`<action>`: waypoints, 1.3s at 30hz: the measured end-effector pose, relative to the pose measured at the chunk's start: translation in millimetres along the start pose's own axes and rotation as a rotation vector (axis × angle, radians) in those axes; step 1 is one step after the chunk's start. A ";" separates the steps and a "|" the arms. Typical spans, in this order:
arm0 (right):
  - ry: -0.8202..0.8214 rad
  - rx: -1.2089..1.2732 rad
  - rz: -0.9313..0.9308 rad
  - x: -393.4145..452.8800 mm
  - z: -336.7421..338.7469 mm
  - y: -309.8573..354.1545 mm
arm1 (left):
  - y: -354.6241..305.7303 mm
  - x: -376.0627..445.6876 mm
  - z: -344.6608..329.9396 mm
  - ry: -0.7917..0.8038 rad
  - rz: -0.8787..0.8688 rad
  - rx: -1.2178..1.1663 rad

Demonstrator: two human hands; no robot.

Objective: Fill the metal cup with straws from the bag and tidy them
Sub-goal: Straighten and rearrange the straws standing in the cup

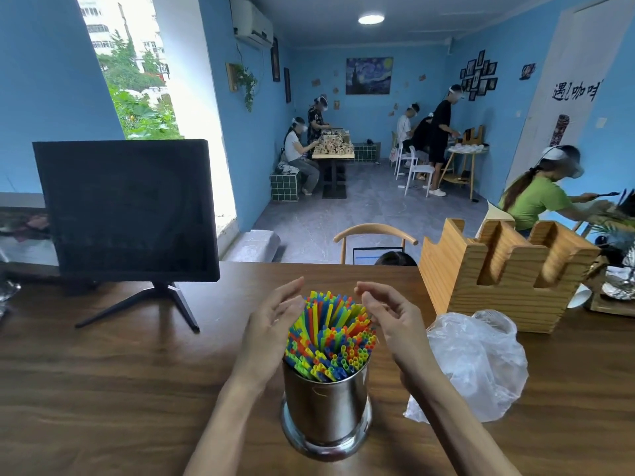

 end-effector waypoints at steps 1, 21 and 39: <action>-0.008 0.026 -0.030 3.5 -1.4 -2.1 | 2.0 3.2 -3.3 0.001 0.027 0.000; 0.282 -0.319 -0.176 32.8 -35.6 1.4 | 5.5 13.4 -9.6 -0.025 0.094 0.057; 0.222 0.151 -0.076 55.8 -19.8 96.6 | -14.1 15.4 -9.7 0.049 0.007 0.017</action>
Point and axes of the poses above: each hand's wrist, its own x-axis towards the middle knuckle, its own z-axis out of the back of the hand, y = z × x, the point moved 8 cm from there along x, towards the middle knuckle, and after that the axes turned 4 degrees about -y, right-handed, at the moved point
